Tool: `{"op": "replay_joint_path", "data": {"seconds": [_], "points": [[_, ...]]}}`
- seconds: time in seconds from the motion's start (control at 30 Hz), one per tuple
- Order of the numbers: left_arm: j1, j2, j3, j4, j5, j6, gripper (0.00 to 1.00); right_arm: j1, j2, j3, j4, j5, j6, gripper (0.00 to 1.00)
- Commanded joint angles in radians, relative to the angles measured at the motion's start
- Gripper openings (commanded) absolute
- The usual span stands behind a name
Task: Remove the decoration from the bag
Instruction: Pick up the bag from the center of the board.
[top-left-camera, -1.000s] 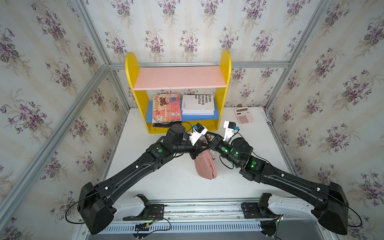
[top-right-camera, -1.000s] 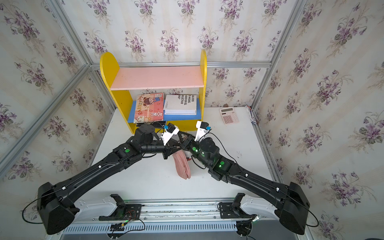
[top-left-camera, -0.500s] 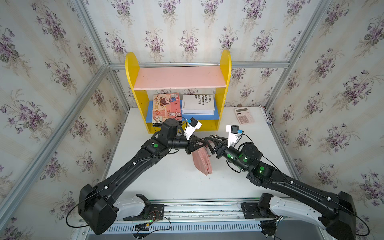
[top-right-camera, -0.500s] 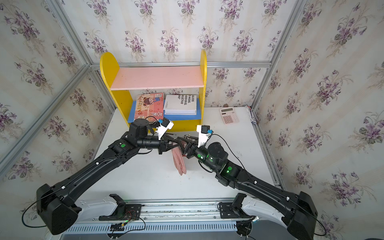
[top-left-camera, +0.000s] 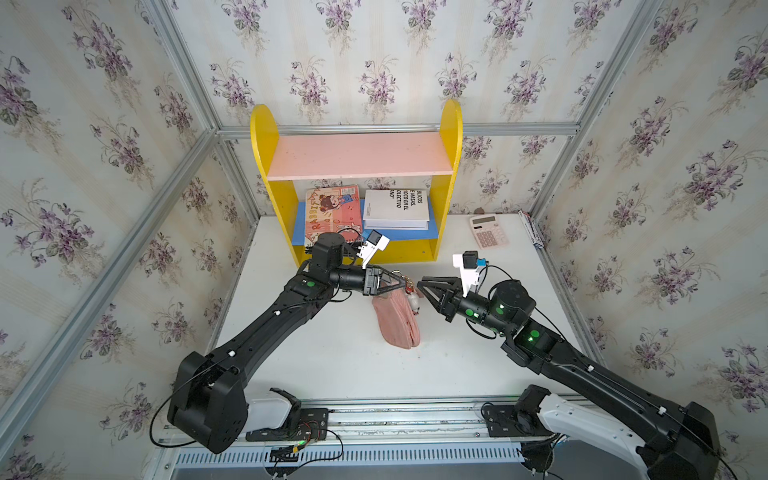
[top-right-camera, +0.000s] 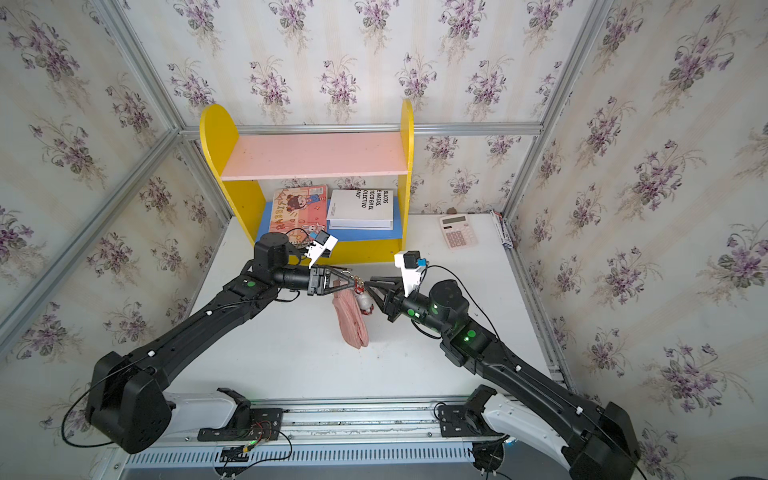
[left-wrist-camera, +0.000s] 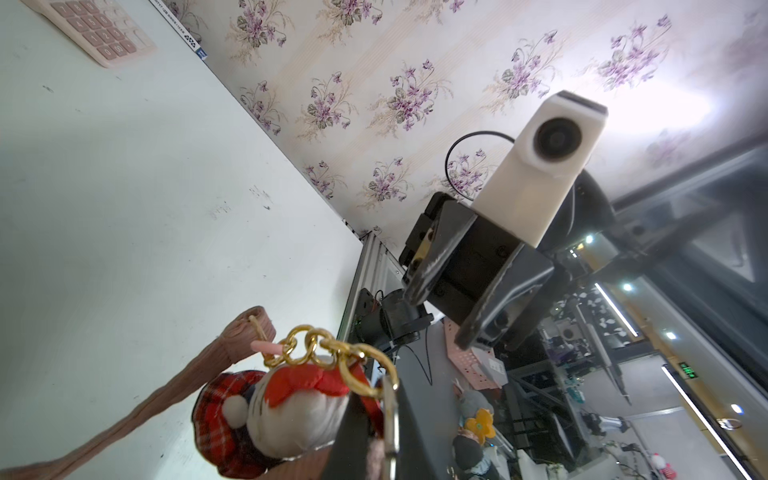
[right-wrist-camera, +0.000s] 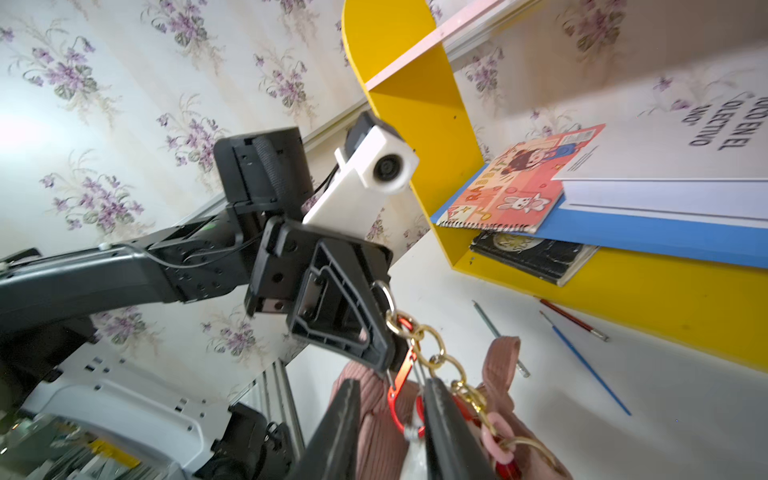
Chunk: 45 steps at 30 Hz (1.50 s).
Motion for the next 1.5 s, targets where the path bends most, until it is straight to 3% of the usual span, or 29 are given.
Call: {"op": "replay_joint_path", "data": {"seconds": [0.0, 0.27, 0.43, 0.53, 0.63, 0.83, 1.0, 1.17, 1.47], "points": [[0.029, 0.001, -0.013, 0.196, 0.112, -0.172, 0.00, -0.001, 0.007, -0.004, 0.007, -0.061, -0.018, 0.29], [0.043, 0.023, -0.031, 0.205, 0.206, -0.266, 0.00, -0.007, 0.079, -0.008, -0.024, -0.085, -0.020, 0.29], [0.044, -0.008, -0.053, 0.148, 0.223, -0.226, 0.00, -0.012, 0.088, -0.037, 0.000, -0.034, -0.014, 0.31], [0.045, -0.016, -0.056, 0.115, 0.225, -0.197, 0.00, -0.022, 0.099, -0.030, 0.020, -0.102, -0.022, 0.31], [0.044, -0.008, -0.054, 0.104, 0.208, -0.182, 0.00, -0.021, 0.091, -0.037, 0.047, -0.169, -0.014, 0.39], [0.043, 0.004, -0.045, 0.107, 0.164, -0.181, 0.00, -0.007, -0.006, -0.075, 0.057, -0.081, -0.070, 0.46], [0.042, 0.005, -0.039, 0.106, 0.145, -0.201, 0.00, 0.068, -0.005, -0.052, -0.001, 0.095, -0.182, 0.55], [0.036, -0.006, -0.040, 0.087, 0.126, -0.201, 0.00, 0.126, 0.006, -0.019, -0.015, 0.186, -0.304, 0.52], [0.019, -0.010, -0.033, 0.083, 0.111, -0.201, 0.00, 0.163, 0.083, 0.027, -0.004, 0.177, -0.346, 0.46]]}}
